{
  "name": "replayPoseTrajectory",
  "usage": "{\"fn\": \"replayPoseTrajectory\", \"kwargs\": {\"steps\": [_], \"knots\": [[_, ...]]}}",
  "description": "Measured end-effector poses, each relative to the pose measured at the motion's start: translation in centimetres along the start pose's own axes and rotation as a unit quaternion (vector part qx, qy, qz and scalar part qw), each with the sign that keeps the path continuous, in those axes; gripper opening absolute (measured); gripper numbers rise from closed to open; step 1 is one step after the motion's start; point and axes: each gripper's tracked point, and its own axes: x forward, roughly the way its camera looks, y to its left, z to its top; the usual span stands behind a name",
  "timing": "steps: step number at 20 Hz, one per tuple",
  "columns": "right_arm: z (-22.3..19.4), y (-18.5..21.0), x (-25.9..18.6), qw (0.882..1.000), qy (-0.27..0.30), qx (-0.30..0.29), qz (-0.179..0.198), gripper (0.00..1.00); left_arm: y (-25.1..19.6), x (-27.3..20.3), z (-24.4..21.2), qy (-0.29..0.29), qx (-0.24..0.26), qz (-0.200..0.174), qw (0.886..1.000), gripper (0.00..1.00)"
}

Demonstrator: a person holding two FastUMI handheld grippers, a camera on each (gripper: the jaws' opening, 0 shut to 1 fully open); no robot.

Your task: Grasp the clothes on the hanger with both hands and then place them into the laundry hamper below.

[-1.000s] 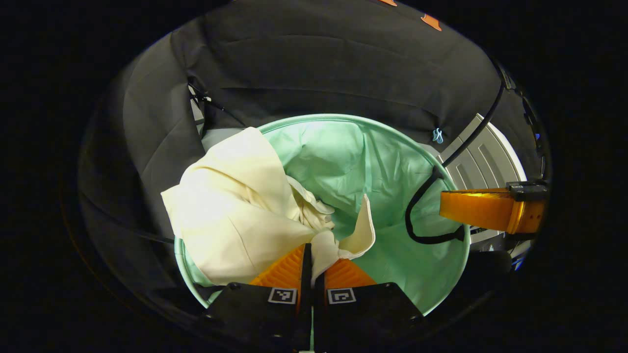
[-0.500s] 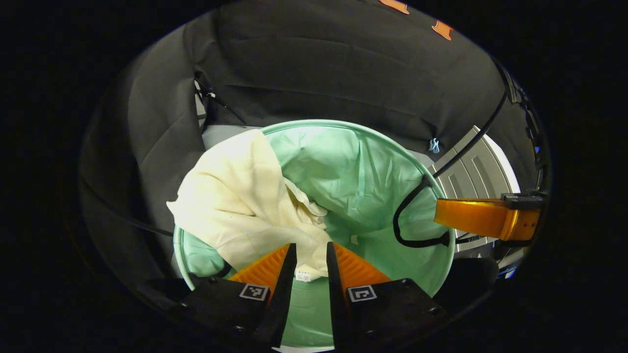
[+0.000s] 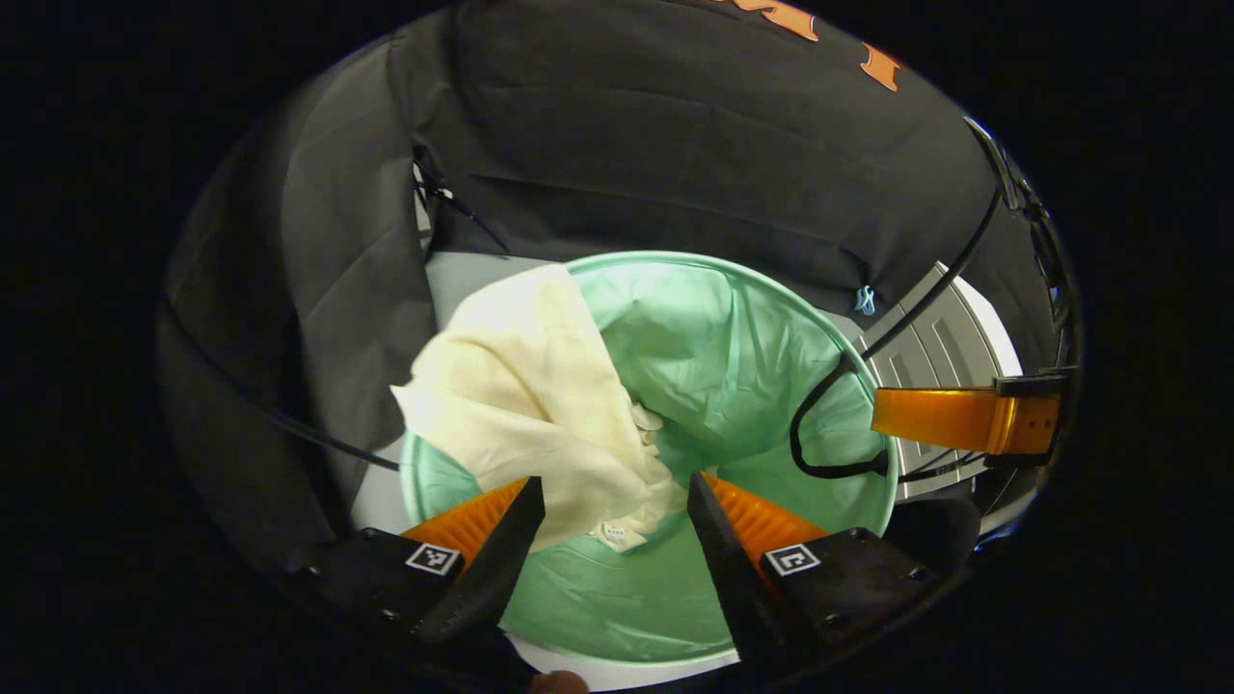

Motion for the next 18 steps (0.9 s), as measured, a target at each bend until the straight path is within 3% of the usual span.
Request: {"fn": "replayPoseTrajectory", "kwargs": {"steps": [1, 2, 3, 6, 7, 8, 12, 15, 18], "knots": [[0.1, 0.2, -0.3, 1.000, -0.004, 0.002, -0.001, 0.29, 0.5, -0.8, 0.4, -0.010, 0.000, 0.006, 1.000, 0.99], [0.2, 0.6, -0.6, 1.000, -0.008, 0.001, 0.000, 0.39, 0.8, -1.5, 1.0, -0.021, -0.002, 0.012, 1.000, 1.00], [0.1, 0.7, -0.7, 1.000, -0.010, -0.005, -0.002, 0.39, 0.9, -2.3, 1.6, -0.031, -0.001, 0.013, 0.999, 0.98], [0.3, -0.4, -1.4, 0.999, -0.018, -0.018, -0.046, 0.87, 0.8, -5.2, 4.1, -0.069, 0.003, 0.016, 0.997, 0.98], [0.7, -0.4, -1.8, 0.998, -0.028, -0.019, -0.053, 0.83, 0.9, -6.4, 5.3, -0.085, -0.002, 0.018, 0.996, 0.98], [1.5, 0.1, -2.7, 0.998, -0.041, -0.022, -0.051, 0.94, 1.0, -7.6, 6.5, -0.100, -0.004, 0.019, 0.995, 0.98], [5.2, 1.7, -6.5, 0.993, -0.104, -0.042, -0.026, 0.94, 2.2, -12.8, 11.0, -0.177, -0.004, 0.035, 0.984, 0.98], [7.6, 1.9, -9.7, 0.987, -0.151, -0.047, -0.015, 0.94, 3.0, -17.8, 14.7, -0.239, -0.024, 0.038, 0.970, 0.98], [10.1, 2.2, -13.1, 0.979, -0.195, -0.053, -0.013, 0.94, 3.9, -22.8, 18.7, -0.309, -0.051, 0.041, 0.949, 0.98]]}}
